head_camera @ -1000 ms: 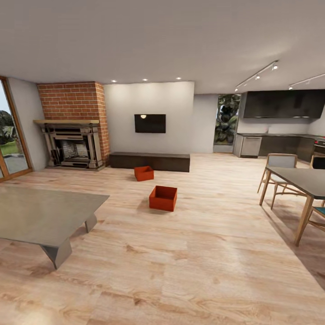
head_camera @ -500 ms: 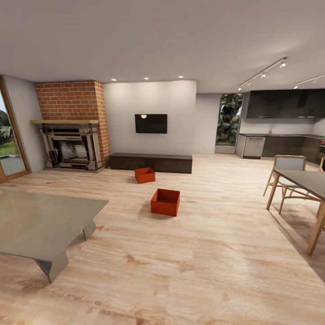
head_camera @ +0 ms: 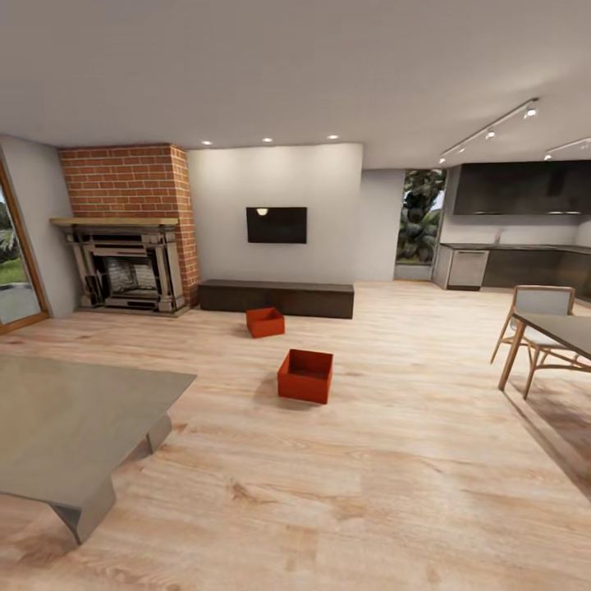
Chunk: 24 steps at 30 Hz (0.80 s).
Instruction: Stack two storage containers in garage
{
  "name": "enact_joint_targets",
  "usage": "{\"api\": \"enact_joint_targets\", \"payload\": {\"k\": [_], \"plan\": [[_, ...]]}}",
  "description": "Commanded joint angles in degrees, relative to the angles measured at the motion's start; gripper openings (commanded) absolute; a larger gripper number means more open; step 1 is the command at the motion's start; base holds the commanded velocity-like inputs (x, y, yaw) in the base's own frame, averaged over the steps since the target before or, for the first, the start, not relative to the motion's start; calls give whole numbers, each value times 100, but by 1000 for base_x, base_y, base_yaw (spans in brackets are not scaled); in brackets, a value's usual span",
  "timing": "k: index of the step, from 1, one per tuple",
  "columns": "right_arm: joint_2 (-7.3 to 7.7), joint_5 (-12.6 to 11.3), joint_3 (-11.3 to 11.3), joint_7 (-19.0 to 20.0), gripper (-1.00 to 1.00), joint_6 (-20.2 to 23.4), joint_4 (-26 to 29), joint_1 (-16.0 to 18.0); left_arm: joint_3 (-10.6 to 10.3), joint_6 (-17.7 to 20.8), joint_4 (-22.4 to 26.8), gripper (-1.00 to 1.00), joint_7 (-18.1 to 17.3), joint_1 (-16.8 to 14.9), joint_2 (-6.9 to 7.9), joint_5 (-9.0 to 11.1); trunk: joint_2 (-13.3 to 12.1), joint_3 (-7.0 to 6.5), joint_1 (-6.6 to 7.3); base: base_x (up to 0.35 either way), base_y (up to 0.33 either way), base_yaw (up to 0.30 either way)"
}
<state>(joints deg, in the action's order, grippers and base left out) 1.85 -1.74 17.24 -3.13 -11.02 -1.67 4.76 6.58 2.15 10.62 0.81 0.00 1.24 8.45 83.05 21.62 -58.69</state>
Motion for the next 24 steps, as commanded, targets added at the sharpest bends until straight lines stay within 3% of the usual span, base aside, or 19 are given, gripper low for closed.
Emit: {"api": "enact_joint_targets", "payload": {"k": [1,24], "plan": [[-2,-18,46,-18,100,-32,-18,7,2,23,11,100,7,0,-1,61,3,6,-3,324,102,0],[8,6,60,-13,100,-40,-18,7,2,18,11,100,7,0,-1,61,3,9,-3,324,101,-14]]}}
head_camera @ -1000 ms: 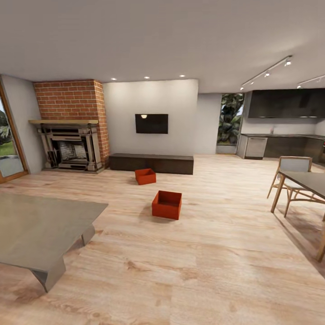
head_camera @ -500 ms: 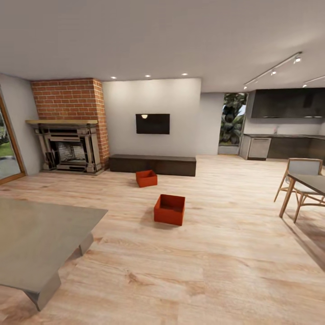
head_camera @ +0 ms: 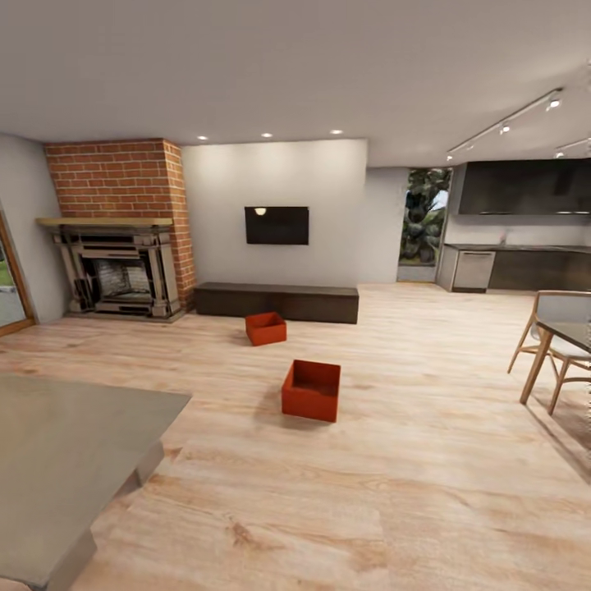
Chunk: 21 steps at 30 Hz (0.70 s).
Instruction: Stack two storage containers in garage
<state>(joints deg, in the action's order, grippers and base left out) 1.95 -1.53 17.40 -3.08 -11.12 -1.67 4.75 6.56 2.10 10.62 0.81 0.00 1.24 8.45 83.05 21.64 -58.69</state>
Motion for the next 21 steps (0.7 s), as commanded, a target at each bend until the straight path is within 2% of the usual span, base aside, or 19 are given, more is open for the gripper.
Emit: {"api": "enact_joint_targets", "payload": {"k": [1,21], "plan": [[-2,-13,44,-17,100,-30,-18,8,3,21,10,100,7,0,-1,60,3,8,-3,324,99,-205],[-2,-14,48,-17,100,-29,-18,8,3,18,10,100,7,1,-1,60,3,44,-3,324,98,-257]]}}
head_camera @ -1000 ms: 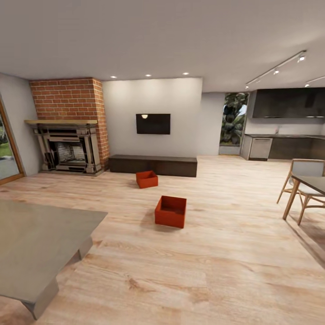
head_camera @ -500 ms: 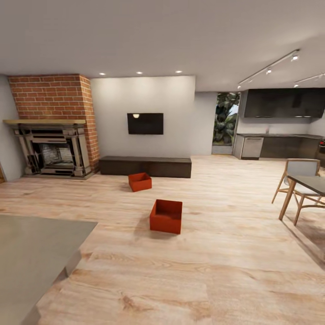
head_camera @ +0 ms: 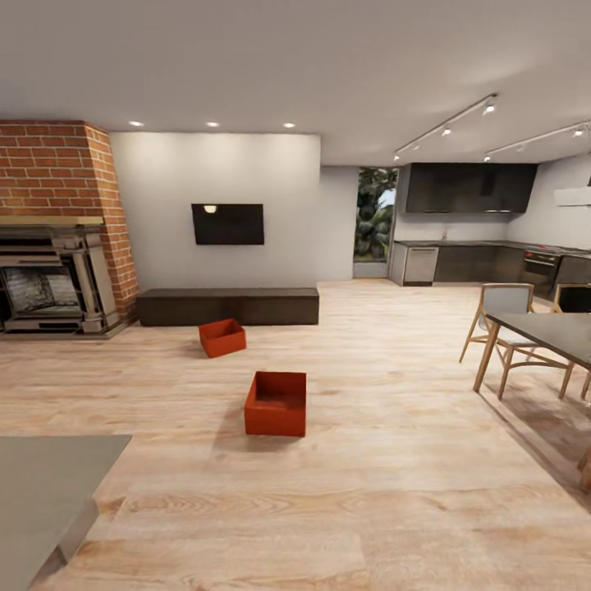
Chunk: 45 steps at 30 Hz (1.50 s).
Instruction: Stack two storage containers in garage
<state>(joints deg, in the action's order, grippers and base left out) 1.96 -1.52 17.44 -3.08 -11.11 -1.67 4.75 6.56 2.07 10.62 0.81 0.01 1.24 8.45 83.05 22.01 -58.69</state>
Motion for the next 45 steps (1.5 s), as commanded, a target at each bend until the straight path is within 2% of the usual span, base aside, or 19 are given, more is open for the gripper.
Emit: {"api": "enact_joint_targets", "payload": {"k": [1,23,38,45], "plan": [[-2,-18,52,-17,100,-27,-18,8,3,22,10,100,7,0,-1,60,3,7,-3,324,98,-122],[7,8,92,-15,100,-31,-9,8,1,-13,1,100,7,1,-5,60,3,7,-3,324,97,-9],[-2,-6,88,-17,100,-32,-13,8,2,-13,-6,100,7,0,-9,60,3,7,-3,324,116,-214],[5,5,98,-17,100,-29,-11,8,2,-13,-8,100,7,1,-9,60,3,7,-3,324,120,-53]]}}
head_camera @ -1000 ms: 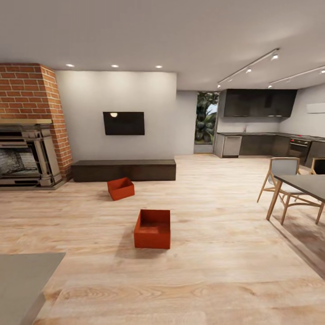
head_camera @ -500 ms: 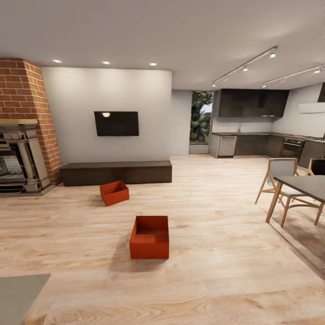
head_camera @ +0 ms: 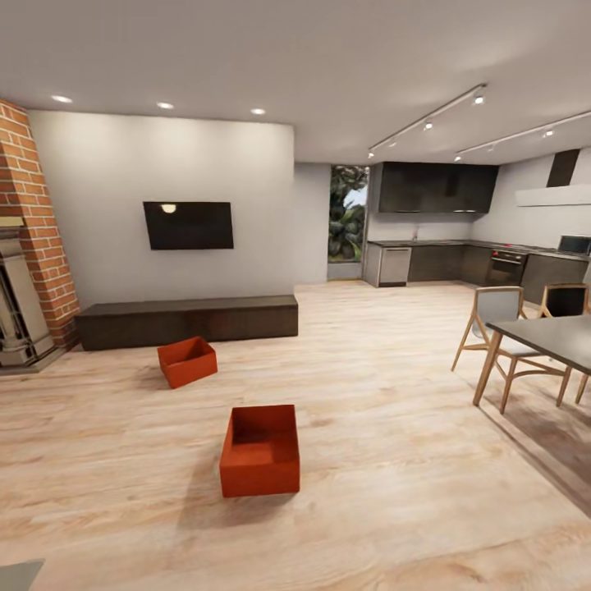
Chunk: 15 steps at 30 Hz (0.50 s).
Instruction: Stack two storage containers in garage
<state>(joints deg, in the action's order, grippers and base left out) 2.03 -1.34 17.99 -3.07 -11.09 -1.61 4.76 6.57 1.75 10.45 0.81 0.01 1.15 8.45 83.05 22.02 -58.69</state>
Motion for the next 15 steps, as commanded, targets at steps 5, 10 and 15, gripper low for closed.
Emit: {"api": "enact_joint_targets", "payload": {"k": [5,10,15], "plan": [[-1,-6,46,-18,100,-26,-16,7,2,18,10,100,7,-1,-1,61,3,6,-4,324,120,-2],[6,0,46,-18,100,-25,-17,7,2,18,10,100,7,2,0,61,3,6,-4,324,120,0],[1,2,46,-18,100,-25,-18,7,1,18,10,100,7,-1,6,61,3,6,-4,324,120,0]]}}
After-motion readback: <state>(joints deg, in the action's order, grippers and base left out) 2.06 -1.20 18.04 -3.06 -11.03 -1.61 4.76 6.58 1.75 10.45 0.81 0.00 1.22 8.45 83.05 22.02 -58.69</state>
